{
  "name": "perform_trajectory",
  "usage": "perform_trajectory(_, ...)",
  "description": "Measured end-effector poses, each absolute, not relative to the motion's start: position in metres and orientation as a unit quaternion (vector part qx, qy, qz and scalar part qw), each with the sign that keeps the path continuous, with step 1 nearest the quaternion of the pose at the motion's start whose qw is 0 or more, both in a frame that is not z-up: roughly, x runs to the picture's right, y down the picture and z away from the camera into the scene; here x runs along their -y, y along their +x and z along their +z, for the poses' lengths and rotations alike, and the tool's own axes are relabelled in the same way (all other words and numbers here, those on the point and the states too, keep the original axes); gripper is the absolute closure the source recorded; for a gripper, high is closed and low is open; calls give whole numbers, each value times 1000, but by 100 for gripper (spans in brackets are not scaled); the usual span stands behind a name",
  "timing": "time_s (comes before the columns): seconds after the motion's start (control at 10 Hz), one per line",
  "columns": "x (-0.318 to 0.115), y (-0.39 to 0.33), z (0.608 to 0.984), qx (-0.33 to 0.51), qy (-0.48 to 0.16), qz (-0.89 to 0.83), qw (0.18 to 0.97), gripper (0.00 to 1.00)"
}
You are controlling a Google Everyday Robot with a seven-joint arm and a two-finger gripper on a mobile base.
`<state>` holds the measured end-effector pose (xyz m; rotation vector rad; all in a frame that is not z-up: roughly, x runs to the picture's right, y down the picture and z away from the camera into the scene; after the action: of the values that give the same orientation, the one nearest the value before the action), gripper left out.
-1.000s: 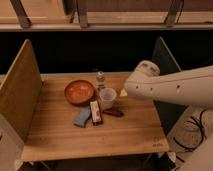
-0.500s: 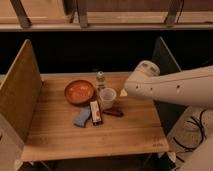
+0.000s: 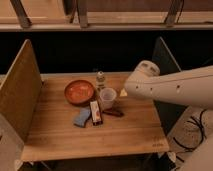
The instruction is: Place the eraser in the ceramic cup
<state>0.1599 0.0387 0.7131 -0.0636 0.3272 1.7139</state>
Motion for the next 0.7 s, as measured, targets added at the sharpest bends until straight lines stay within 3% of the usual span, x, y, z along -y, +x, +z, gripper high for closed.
perform_trajectory(0.7,-36,154,714,-145,-28,743,653,20)
